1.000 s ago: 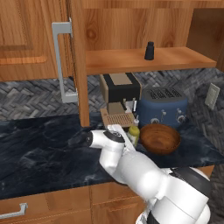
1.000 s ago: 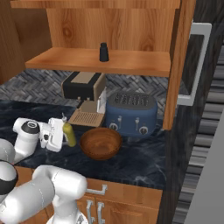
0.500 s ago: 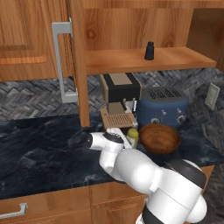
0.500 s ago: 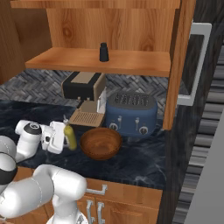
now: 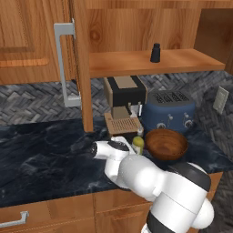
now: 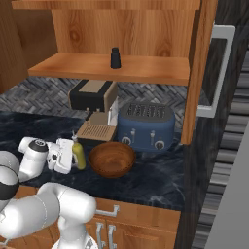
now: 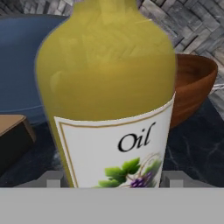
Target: Retrieve the bottle and the shaker from the cabinet and place them next to the mixing bowl on the counter. Then add garlic from the fridge to the mixing bowl.
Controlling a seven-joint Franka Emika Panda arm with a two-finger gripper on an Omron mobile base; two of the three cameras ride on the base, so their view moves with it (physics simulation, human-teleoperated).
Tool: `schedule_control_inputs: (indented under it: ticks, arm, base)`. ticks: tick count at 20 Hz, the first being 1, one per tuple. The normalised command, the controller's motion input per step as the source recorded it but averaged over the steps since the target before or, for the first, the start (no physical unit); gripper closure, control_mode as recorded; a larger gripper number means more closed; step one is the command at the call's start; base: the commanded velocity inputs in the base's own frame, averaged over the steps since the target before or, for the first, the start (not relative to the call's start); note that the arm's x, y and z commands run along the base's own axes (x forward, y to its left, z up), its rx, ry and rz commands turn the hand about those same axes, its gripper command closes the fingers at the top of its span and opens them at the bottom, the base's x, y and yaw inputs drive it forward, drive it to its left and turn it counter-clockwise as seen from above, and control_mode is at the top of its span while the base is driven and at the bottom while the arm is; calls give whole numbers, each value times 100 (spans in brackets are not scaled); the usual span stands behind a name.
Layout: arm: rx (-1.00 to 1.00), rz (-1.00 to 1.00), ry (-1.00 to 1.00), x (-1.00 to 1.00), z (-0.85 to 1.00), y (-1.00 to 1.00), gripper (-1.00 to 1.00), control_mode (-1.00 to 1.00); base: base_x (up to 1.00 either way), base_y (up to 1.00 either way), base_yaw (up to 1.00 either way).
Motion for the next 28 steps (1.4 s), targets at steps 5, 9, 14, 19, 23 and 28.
schedule_control_inputs:
  ticks: [5,9,14,19,23,28]
  arm:
    - [0,0,-1,0,-14,0,100,-100]
    - [0,0,-5,0,-7,0,100,-100]
    - [0,0,-13,15,0,0,100,-100]
    - [0,0,-6,20,0,0,100,-100]
    - [0,0,0,10,-6,0,100,-100]
    - [0,0,0,1,-4,0,100,-100]
  base:
    - [0,0,0]
    - [0,0,0]
    - [0,0,0]
    - [0,0,0]
    - [0,0,0]
    - [0,0,0]
